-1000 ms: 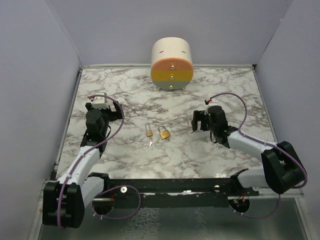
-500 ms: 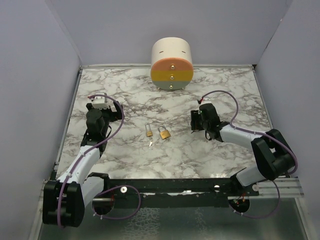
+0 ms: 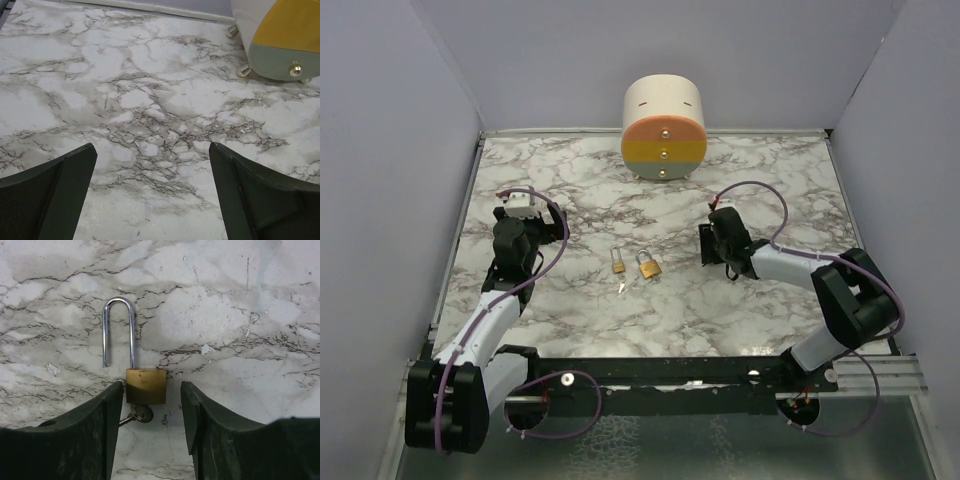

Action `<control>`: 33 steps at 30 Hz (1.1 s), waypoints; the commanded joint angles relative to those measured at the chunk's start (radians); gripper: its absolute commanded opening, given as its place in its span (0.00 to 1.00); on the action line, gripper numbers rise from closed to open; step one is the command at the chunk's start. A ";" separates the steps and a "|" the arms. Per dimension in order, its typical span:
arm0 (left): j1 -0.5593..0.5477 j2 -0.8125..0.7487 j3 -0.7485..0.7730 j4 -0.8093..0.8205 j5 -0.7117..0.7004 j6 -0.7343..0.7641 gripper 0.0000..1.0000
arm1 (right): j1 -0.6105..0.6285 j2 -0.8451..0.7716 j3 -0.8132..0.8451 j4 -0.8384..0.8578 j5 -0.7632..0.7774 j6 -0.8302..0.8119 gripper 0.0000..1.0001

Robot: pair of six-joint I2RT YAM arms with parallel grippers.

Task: Lock with the key
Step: Pick up the lock from the center of the board.

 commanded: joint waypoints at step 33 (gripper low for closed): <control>-0.004 0.015 0.086 0.011 0.135 -0.066 0.99 | 0.056 -0.256 -0.026 0.205 -0.042 -0.095 0.01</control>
